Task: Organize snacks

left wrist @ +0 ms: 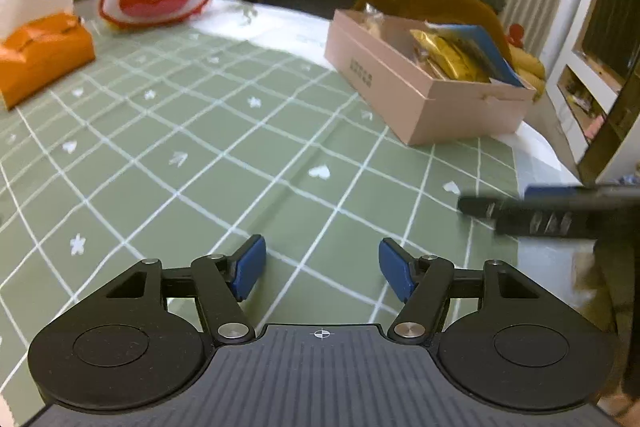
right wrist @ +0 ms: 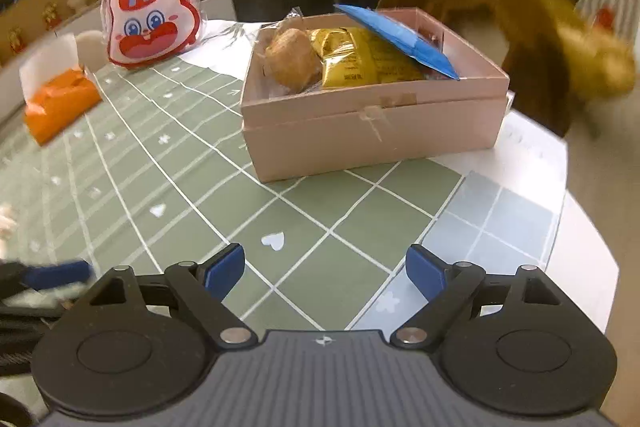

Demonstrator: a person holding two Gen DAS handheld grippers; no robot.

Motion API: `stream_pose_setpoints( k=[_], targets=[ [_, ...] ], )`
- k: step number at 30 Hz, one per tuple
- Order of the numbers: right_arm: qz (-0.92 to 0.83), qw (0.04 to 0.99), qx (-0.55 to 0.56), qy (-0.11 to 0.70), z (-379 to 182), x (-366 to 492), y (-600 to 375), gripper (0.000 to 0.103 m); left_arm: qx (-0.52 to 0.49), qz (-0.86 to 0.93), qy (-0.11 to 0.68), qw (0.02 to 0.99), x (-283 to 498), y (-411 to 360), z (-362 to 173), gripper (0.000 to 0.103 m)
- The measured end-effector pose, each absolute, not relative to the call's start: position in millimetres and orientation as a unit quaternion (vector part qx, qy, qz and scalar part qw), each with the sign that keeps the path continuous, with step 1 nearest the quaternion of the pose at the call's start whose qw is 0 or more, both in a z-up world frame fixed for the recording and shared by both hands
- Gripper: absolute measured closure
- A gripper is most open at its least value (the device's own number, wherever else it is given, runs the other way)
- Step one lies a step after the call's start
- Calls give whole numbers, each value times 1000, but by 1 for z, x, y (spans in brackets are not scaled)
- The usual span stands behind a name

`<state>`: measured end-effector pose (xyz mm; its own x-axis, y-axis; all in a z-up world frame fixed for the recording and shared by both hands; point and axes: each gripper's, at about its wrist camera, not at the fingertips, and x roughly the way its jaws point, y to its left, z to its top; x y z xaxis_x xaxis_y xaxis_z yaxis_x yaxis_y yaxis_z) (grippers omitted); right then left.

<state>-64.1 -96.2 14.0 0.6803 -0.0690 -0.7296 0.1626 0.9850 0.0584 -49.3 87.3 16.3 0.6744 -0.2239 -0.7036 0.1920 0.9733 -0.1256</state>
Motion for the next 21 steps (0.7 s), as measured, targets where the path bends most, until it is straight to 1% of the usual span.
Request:
stream_pose_setpoints(
  k=[2, 3, 6, 12, 15, 21],
  targets=[
    [-72, 916, 38, 393, 11, -65, -89, 12, 17, -102, 367, 925, -50, 75, 12, 33],
    [-79, 915, 34, 393, 11, -65, -87, 11, 38, -97, 359, 928, -51, 70, 10, 30],
    [-115, 913, 48, 388, 8, -69, -91, 0, 40, -101, 342, 933, -44, 66, 5, 29],
    [-155, 915, 63, 367, 3, -77, -99, 0, 41, -99, 337, 935, -34, 61, 2, 27],
    [-156, 926, 56, 340, -2, -85, -96, 0, 38, -103, 337, 935, -31, 60, 2, 28],
    [-155, 926, 57, 340, -2, -85, -97, 0, 40, -105, 335, 935, -28, 57, 2, 25]
  ],
)
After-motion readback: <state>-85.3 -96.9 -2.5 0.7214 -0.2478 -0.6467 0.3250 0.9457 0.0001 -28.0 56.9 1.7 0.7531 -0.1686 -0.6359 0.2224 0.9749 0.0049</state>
